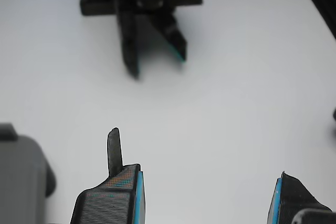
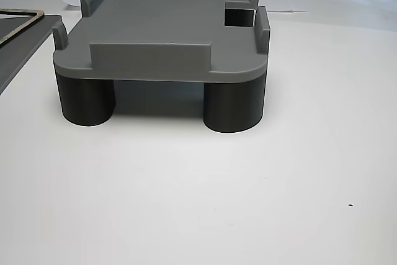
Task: Move top rectangular frame to the holder.
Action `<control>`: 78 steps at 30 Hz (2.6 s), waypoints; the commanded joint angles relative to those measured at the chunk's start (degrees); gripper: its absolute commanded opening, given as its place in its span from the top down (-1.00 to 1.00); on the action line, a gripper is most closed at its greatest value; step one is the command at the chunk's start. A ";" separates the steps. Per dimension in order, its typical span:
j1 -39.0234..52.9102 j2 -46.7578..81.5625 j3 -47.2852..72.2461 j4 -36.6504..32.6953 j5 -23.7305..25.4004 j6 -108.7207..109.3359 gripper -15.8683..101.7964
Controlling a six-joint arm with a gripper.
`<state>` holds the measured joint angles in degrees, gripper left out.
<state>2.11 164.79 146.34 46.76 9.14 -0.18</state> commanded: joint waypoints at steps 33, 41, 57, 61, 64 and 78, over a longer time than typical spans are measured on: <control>55.81 -63.02 -42.19 32.43 -3.16 -11.87 -0.97; 59.85 -67.50 -42.36 30.67 -2.64 -10.02 -0.95; 61.00 -77.17 -46.93 24.96 -2.37 -11.69 -0.79; 60.73 -78.05 -47.02 25.31 -2.29 -11.87 -0.70; 60.47 -78.66 -47.11 25.49 -2.46 -12.13 -0.65; 59.24 -79.72 -46.76 25.40 -2.81 -14.06 -0.40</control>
<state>62.58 84.20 100.81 72.33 6.42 -13.97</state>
